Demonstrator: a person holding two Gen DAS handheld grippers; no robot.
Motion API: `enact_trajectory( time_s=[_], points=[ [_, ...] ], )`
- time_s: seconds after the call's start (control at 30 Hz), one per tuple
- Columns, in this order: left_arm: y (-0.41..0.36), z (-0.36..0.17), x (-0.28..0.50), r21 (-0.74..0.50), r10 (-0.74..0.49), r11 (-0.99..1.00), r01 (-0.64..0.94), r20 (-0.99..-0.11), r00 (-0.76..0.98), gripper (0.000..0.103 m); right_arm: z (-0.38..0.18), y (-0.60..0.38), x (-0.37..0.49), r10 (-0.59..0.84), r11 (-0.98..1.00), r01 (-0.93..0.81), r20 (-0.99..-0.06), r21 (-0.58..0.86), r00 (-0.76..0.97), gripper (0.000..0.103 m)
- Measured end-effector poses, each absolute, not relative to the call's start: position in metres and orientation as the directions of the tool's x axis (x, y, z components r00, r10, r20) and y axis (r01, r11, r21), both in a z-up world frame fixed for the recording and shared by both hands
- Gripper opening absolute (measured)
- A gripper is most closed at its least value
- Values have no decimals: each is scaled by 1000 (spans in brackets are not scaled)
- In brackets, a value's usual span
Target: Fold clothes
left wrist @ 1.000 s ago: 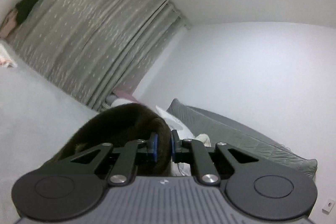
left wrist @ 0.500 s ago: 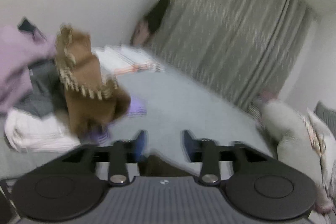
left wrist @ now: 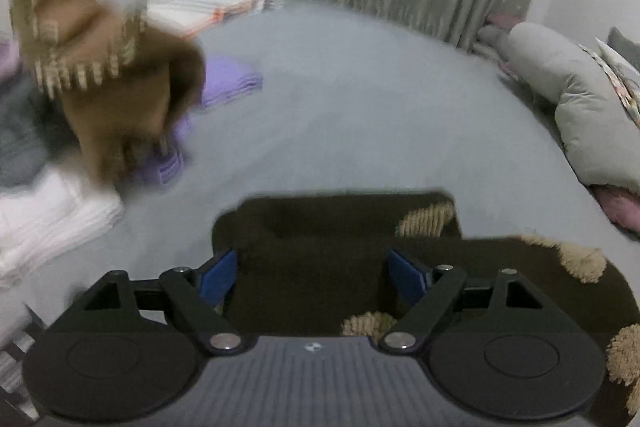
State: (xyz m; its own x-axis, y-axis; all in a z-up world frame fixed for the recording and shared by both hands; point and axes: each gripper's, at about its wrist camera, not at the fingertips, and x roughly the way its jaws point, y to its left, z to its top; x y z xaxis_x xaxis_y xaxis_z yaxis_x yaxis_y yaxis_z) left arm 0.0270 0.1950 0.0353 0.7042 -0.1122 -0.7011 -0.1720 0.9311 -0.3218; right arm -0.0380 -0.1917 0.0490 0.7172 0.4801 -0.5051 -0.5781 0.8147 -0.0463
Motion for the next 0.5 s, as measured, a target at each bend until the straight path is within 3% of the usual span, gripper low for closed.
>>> enact_trajectory(
  time_s=[0.07, 0.13, 0.17, 0.23, 0.27, 0.3, 0.33, 0.4, 0.47, 0.5],
  points=[
    [189, 29, 29, -451, -254, 885, -120, -681, 686, 79, 70, -197, -51, 386, 851, -489, -403, -191, 830, 14],
    [159, 44, 17, -421, -323, 907, 27, -650, 688, 71, 95, -205, -67, 277, 878, -349, -246, -328, 929, 13],
    [143, 51, 9, -428, -402, 893, 140, -615, 679, 70, 99, -206, -68, 262, 881, -326, -220, -342, 940, 13],
    [110, 64, -8, -422, -547, 834, 355, -551, 630, 70, 138, -230, -99, 166, 898, -152, -3, -413, 986, 14],
    [92, 67, -19, -400, -599, 801, 445, -540, 591, 72, 141, -233, -102, 161, 896, -139, 17, -421, 987, 14],
    [73, 69, -30, -376, -647, 759, 532, -530, 548, 75, 159, -246, -122, 123, 887, -58, 114, -459, 986, 14],
    [56, 71, -40, -333, -666, 732, 595, -534, 521, 76, 171, -255, -136, 100, 882, -9, 169, -471, 980, 14],
    [38, 71, -47, -206, -587, 779, 592, -572, 573, 80, 185, -272, -155, 80, 875, 40, 224, -483, 971, 14],
    [40, 69, -38, -143, -511, 831, 538, -580, 634, 81, 192, -286, -166, 91, 869, 30, 219, -494, 971, 14],
    [48, 66, -29, -174, -495, 851, 496, -582, 645, 82, 192, -291, -168, 103, 868, 9, 197, -497, 975, 14]
  ],
)
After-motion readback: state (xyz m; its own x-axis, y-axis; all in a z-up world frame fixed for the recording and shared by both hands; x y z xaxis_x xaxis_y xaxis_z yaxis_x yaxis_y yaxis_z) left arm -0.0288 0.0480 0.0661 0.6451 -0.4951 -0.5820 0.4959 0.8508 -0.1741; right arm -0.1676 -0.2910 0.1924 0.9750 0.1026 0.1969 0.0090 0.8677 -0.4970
